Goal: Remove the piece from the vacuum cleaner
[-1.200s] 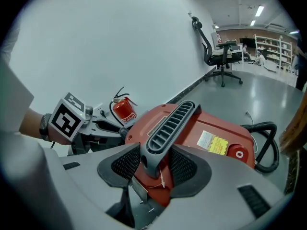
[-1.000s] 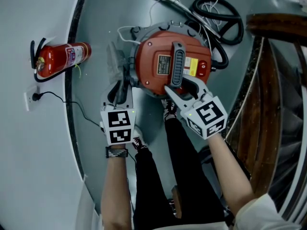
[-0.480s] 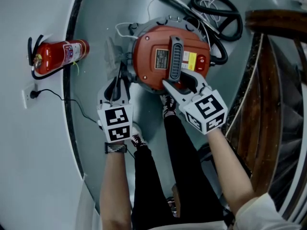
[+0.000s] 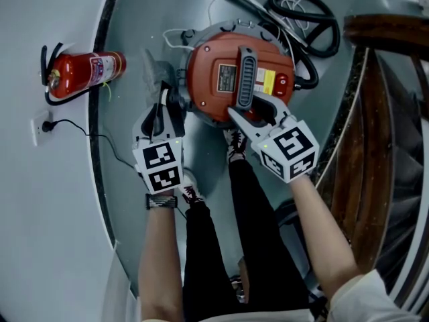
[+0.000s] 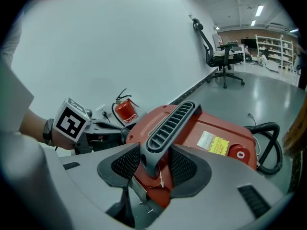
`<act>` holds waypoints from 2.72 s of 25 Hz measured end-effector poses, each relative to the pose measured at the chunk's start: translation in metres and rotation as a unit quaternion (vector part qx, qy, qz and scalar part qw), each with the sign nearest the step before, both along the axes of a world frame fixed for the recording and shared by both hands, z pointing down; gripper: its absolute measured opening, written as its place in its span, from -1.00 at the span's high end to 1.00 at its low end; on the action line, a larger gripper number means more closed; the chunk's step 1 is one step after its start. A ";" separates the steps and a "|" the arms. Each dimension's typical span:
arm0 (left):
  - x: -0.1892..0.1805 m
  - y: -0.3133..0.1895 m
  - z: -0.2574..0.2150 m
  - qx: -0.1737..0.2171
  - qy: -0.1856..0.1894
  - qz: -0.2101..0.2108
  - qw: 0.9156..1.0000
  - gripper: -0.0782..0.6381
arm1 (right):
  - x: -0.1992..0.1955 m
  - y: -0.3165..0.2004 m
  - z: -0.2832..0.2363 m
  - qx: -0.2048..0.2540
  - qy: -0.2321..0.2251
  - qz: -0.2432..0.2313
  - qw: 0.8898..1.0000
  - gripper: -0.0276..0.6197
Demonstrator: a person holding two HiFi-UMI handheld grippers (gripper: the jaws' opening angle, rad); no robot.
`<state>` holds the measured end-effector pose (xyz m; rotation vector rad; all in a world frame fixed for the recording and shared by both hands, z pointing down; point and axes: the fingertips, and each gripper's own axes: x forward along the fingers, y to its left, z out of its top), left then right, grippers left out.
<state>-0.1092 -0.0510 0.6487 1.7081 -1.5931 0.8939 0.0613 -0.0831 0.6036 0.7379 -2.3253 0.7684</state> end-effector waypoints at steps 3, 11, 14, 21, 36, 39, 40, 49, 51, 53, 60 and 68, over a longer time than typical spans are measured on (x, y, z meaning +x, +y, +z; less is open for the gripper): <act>-0.001 0.000 0.000 0.000 -0.004 0.005 1.000 0.67 | 0.000 0.000 0.000 0.002 -0.001 0.001 1.000 0.31; -0.005 0.002 0.001 0.003 -0.009 -0.004 1.000 0.67 | 0.000 0.000 0.000 0.002 -0.003 -0.001 1.000 0.31; -0.006 0.002 0.001 0.002 -0.012 -0.003 1.000 0.67 | 0.000 0.000 0.000 0.003 -0.003 -0.002 1.000 0.31; -0.009 0.002 0.002 0.003 -0.008 0.002 1.000 0.66 | 0.000 0.000 0.000 0.002 -0.003 -0.001 1.000 0.31; -0.015 0.001 0.002 0.010 0.000 0.011 1.000 0.65 | -0.001 0.000 -0.001 0.003 -0.005 -0.009 1.000 0.31; -0.014 0.001 0.002 0.009 0.004 0.008 1.000 0.65 | 0.000 0.000 -0.001 0.004 -0.006 -0.007 1.000 0.31; -0.014 0.001 0.002 0.008 0.003 0.009 1.000 0.64 | 0.000 0.000 -0.001 0.005 -0.005 -0.006 1.000 0.31; -0.015 -0.020 -0.014 0.022 0.051 -0.002 0.998 0.52 | -0.001 0.000 -0.002 0.007 -0.008 -0.004 1.000 0.31; -0.009 -0.030 -0.013 0.019 0.042 0.022 0.999 0.48 | -0.002 0.000 -0.002 0.005 -0.010 -0.007 1.000 0.31; -0.004 -0.037 -0.007 0.011 0.038 0.037 0.999 0.45 | -0.001 0.001 -0.002 0.005 -0.010 -0.008 1.000 0.31; -0.003 -0.040 0.006 -0.010 0.025 0.051 0.998 0.49 | -0.002 0.001 -0.002 0.007 -0.010 -0.005 1.000 0.31; -0.002 -0.040 0.007 -0.007 0.008 0.070 0.997 0.69 | -0.001 0.000 -0.002 0.011 -0.011 -0.004 1.000 0.31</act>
